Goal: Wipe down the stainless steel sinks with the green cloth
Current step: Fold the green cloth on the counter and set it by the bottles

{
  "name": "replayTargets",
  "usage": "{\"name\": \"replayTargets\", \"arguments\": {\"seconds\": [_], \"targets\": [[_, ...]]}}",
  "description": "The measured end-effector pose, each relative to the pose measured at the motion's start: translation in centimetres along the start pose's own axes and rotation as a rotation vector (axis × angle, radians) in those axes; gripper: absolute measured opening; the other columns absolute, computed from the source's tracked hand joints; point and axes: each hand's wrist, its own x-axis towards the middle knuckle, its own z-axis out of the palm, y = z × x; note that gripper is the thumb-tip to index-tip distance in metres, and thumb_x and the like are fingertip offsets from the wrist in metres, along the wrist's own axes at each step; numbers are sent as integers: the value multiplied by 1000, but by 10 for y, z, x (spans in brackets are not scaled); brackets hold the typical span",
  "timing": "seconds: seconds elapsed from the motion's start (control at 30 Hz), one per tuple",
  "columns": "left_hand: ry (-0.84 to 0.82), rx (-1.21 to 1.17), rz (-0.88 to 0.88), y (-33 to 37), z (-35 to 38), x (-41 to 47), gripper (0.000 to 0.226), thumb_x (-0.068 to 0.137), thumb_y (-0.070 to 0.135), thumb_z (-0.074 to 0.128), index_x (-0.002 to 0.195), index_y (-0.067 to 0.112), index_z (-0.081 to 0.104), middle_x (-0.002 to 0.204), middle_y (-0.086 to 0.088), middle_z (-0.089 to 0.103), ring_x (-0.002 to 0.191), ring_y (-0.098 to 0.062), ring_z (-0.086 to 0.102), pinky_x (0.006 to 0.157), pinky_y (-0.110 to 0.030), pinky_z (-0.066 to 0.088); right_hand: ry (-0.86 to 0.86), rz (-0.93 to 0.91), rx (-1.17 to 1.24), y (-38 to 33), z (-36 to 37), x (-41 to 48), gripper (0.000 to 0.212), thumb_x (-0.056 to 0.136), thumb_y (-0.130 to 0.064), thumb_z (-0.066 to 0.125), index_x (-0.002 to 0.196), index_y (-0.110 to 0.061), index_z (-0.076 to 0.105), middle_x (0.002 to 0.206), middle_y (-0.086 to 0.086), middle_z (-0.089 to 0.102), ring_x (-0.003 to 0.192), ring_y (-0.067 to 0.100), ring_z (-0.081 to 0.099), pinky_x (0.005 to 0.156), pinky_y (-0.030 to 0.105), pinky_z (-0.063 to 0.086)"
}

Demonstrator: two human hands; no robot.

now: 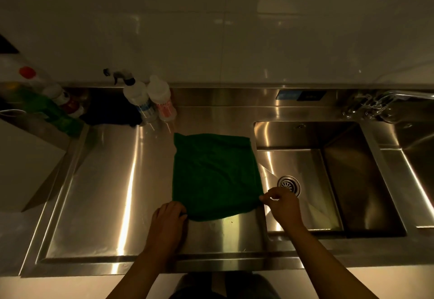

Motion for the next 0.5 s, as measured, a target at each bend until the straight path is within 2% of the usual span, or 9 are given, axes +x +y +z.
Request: {"name": "replayTargets", "arguments": {"seconds": [0.07, 0.13, 0.27, 0.4, 0.47, 0.5], "targets": [[45, -69, -34, 6, -2, 4, 20, 100, 15, 62, 101, 34, 57, 100, 11, 59, 95, -18, 57, 88, -35, 44, -45, 43, 77, -11, -3, 10, 10, 83, -17, 82, 82, -12, 73, 84, 3, 73, 85, 20, 70, 74, 28, 55], [80, -82, -33, 10, -3, 9, 13, 101, 14, 63, 107, 26, 65, 103, 5, 65, 95, -20, 59, 89, -40, 48, -22, 35, 100, -21, -2, 20, 11, 87, -16, 77, 81, -14, 69, 80, 2, 72, 81, 21, 70, 68, 23, 50], [85, -68, 5, 18, -5, 19, 20, 99, 13, 67, 117, 21, 68, 111, 0, 69, 101, -22, 61, 95, -42, 48, 45, 23, 101, -29, 3, 32, 12, 91, -17, 72, 85, -16, 63, 80, 2, 70, 79, 22, 68, 65, 26, 48], [3, 42, 90, 17, 0, 19, 28, 90, 4, 73, 115, 17, 73, 108, -3, 73, 99, -27, 67, 94, -46, 50, 29, 56, 36, -23, 5, 37, 13, 89, -10, 73, 85, -18, 64, 83, 7, 71, 82, 29, 70, 71, 34, 56], [-29, 87, 95, 11, 4, 18, 27, 89, 4, 74, 113, 16, 74, 106, -3, 73, 98, -29, 67, 91, -45, 50, -33, 100, -40, -16, 5, 37, 10, 88, -7, 73, 94, -12, 68, 89, 12, 73, 86, 30, 70, 76, 35, 56], [-53, 98, 80, 8, 5, 18, 24, 93, 9, 71, 114, 17, 74, 109, -3, 72, 101, -28, 66, 93, -43, 48, -57, 134, -52, -13, 5, 36, 15, 87, -5, 73, 101, -10, 68, 90, 14, 73, 84, 30, 71, 74, 35, 57]]}}
